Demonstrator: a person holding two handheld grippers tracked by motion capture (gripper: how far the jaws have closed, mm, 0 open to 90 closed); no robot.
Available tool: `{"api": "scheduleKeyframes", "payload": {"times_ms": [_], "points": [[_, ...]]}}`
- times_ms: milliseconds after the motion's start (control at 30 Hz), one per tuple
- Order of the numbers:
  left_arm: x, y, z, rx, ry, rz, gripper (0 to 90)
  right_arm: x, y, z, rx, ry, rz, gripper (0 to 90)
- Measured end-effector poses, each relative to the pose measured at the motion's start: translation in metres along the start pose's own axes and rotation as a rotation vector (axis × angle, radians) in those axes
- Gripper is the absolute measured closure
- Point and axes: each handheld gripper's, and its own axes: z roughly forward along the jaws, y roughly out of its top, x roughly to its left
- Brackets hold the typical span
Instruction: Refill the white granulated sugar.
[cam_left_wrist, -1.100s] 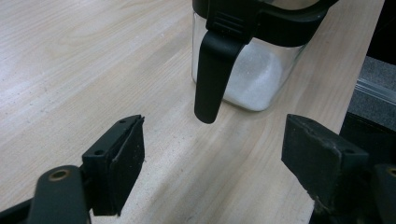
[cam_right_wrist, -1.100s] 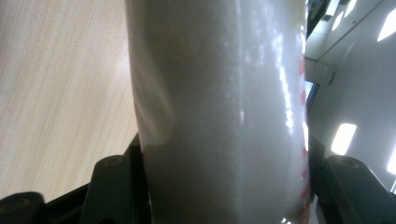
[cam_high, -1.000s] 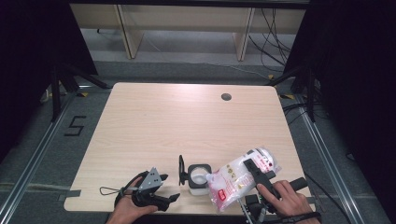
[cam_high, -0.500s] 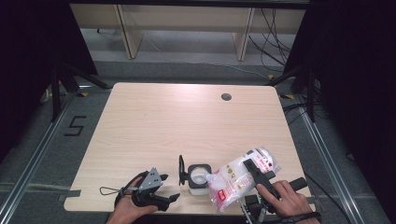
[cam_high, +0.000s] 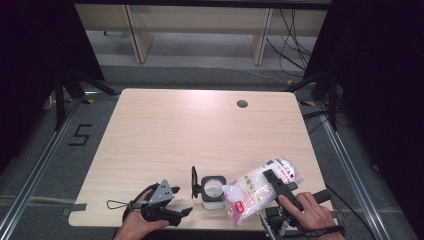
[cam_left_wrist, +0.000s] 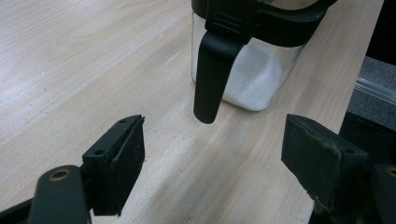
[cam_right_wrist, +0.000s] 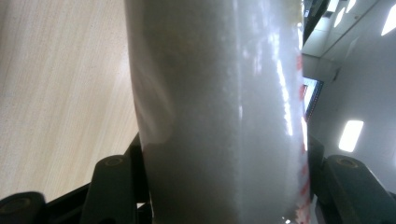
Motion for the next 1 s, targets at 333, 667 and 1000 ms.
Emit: {"api": "scheduleKeyframes", "payload": {"times_ms": [333, 667, 1000], "points": [[0.0003, 0.0000, 0.0001, 0.000, -0.002, 0.002, 21.1, 0.0013, 0.0016, -0.0016, -0.002, -0.003, 0.036, 44.2], [0.0007, 0.0003, -0.0010, 0.011, 0.001, 0.008, 21.1, -0.0019, 0.0008, -0.0025, 0.000, -0.005, 0.011, 44.2], [-0.0008, -0.0010, 0.0008, -0.009, 0.002, -0.023, 21.1, -0.0023, 0.0016, -0.0040, 0.000, -0.003, 0.006, 44.3]]}}
